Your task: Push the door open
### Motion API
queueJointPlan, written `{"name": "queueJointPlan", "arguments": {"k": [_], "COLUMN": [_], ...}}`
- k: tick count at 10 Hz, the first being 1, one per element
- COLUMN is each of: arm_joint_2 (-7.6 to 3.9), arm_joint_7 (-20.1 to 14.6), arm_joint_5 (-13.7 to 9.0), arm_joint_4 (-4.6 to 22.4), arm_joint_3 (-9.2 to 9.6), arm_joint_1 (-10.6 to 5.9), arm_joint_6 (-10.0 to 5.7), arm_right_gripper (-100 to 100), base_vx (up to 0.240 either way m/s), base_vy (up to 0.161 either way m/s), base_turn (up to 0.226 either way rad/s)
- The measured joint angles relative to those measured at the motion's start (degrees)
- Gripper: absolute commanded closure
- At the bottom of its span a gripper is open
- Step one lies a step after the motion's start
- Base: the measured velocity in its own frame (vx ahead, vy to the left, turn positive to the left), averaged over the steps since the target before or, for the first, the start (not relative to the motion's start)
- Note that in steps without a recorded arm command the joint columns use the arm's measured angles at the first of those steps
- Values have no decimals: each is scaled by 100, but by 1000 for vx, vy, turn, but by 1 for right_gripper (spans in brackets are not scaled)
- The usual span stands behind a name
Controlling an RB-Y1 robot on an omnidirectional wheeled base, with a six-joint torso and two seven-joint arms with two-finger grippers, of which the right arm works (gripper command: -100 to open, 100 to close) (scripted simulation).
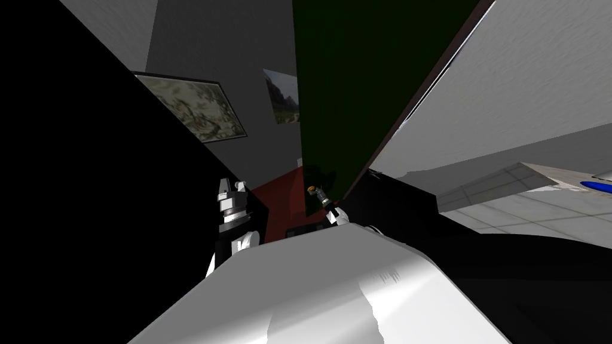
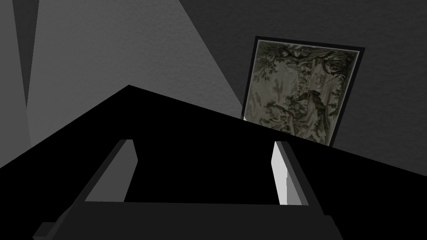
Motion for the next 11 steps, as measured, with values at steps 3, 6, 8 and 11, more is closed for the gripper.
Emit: {"name": "queueJointPlan", "arguments": {"k": [3,6,8,11], "arm_joint_2": [39,61,79,125], "arm_joint_7": [169,365,458,574], "arm_joint_5": [-144,-324,-411,-536], "arm_joint_4": [-14,246,213,194], "arm_joint_3": [-195,-443,-563,-728], "arm_joint_1": [49,-102,-93,-84], "arm_joint_6": [41,-33,-5,67], "arm_right_gripper": [100,100,100,100], "base_vx": [154,155,161,166], "base_vy": [149,139,112,103], "base_turn": [-78,-59,-54,-47]}}
